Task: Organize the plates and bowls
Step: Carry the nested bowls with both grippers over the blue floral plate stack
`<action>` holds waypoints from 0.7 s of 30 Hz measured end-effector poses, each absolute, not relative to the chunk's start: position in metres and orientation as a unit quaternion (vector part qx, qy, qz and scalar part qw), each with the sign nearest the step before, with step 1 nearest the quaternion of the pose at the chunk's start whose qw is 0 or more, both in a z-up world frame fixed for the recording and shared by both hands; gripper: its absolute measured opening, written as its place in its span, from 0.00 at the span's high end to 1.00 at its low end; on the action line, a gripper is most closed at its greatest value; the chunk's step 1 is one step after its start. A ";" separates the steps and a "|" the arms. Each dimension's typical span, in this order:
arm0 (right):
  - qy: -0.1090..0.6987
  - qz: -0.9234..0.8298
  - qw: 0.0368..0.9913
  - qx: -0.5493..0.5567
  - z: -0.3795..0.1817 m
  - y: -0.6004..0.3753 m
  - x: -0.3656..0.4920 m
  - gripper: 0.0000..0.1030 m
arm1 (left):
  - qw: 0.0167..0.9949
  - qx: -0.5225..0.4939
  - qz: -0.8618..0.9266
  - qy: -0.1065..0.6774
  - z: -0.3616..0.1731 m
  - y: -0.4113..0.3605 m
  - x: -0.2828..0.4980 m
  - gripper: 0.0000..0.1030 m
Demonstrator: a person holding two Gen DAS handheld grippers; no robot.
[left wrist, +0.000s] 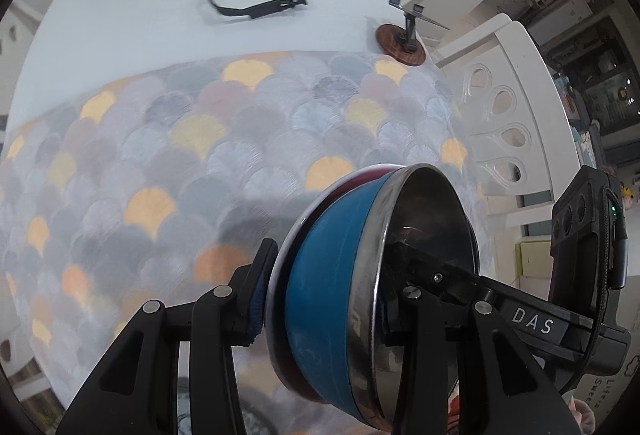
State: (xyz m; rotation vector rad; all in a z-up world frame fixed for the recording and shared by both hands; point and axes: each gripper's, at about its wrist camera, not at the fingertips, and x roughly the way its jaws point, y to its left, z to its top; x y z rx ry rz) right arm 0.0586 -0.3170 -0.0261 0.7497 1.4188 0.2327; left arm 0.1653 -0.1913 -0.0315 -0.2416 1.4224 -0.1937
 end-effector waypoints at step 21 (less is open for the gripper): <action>0.687 0.146 0.639 0.314 -0.047 -0.204 -0.034 0.47 | 0.727 -0.139 -0.016 0.672 -0.026 -0.085 0.043 0.64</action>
